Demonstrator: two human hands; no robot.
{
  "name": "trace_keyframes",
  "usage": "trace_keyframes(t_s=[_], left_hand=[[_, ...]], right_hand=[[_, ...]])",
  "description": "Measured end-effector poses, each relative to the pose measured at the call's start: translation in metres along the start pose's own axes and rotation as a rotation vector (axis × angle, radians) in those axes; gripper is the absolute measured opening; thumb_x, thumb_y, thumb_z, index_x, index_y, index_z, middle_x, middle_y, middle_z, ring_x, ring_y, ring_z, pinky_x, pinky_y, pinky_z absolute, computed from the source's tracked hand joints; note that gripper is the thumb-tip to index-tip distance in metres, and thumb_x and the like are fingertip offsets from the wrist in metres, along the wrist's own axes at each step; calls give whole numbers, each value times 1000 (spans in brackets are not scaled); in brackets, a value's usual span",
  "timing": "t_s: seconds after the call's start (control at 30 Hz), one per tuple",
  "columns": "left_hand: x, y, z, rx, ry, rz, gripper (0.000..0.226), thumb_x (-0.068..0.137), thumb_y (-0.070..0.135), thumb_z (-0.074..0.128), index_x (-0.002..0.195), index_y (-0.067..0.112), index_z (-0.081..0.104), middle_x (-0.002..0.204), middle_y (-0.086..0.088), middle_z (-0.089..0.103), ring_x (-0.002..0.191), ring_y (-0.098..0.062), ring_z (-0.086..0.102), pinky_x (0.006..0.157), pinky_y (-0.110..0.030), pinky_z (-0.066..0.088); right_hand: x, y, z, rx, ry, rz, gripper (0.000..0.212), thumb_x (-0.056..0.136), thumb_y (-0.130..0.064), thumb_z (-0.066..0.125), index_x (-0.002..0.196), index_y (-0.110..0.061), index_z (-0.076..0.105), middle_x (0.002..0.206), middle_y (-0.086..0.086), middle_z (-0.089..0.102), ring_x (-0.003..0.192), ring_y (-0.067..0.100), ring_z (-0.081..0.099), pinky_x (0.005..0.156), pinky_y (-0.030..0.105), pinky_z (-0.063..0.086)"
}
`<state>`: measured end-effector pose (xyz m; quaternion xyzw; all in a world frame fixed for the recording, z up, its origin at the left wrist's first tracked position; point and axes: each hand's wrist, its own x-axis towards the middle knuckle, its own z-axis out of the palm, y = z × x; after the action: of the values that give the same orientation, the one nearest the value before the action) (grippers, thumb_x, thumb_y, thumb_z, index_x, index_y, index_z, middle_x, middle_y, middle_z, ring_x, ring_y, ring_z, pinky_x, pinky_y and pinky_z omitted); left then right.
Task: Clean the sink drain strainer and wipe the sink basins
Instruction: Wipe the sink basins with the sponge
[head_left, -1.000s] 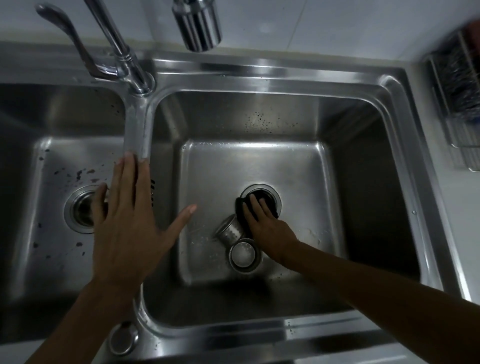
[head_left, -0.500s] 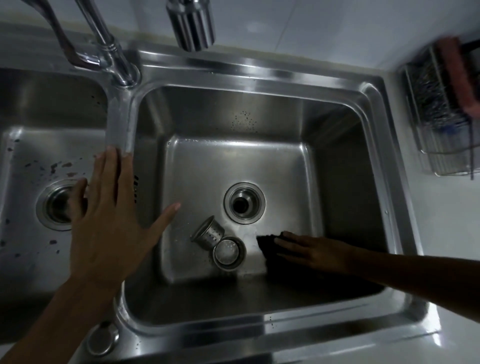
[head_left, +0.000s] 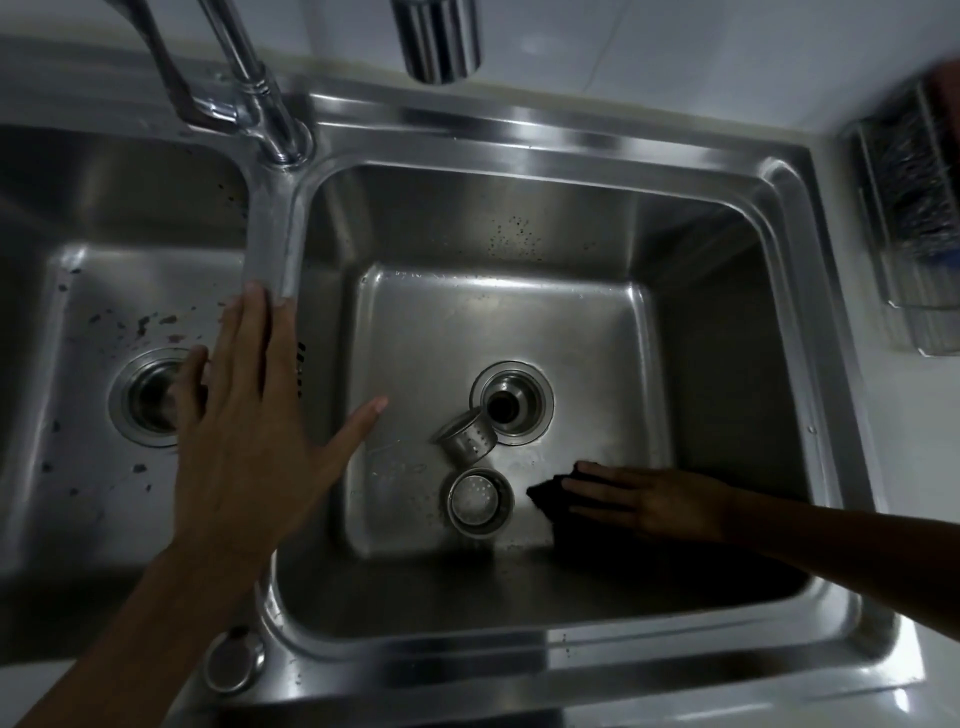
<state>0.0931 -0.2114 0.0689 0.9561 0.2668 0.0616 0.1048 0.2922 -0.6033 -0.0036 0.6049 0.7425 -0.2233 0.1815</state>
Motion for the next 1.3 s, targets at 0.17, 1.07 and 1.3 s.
trace_keyframes(t_s=[0.17, 1.07, 1.3], left_hand=[[-1, -1, 1, 1, 12, 8, 108, 89, 85, 37, 166, 13, 12, 175, -10, 8, 162, -23, 6, 126, -59, 17], [0, -4, 4, 10, 41, 26, 108, 90, 84, 37, 166, 12, 12, 174, -11, 9, 162, -24, 8, 123, -59, 20], [0, -3, 1, -1, 24, 30, 108, 90, 83, 37, 165, 10, 13, 173, -15, 12, 161, -27, 11, 124, -59, 18]], right_hand=[[-2, -3, -6, 54, 46, 58, 78, 85, -20, 75, 155, -16, 41, 164, 10, 32, 149, 33, 34, 104, 34, 54], [-6, -14, -6, 2, 152, 48, 55, 89, -9, 65, 143, -17, 59, 154, 10, 48, 139, 33, 50, 81, 22, 59], [13, -13, -7, 148, -89, 653, 86, 89, 2, 64, 159, -4, 14, 163, 34, 10, 147, 55, 24, 69, 38, 62]])
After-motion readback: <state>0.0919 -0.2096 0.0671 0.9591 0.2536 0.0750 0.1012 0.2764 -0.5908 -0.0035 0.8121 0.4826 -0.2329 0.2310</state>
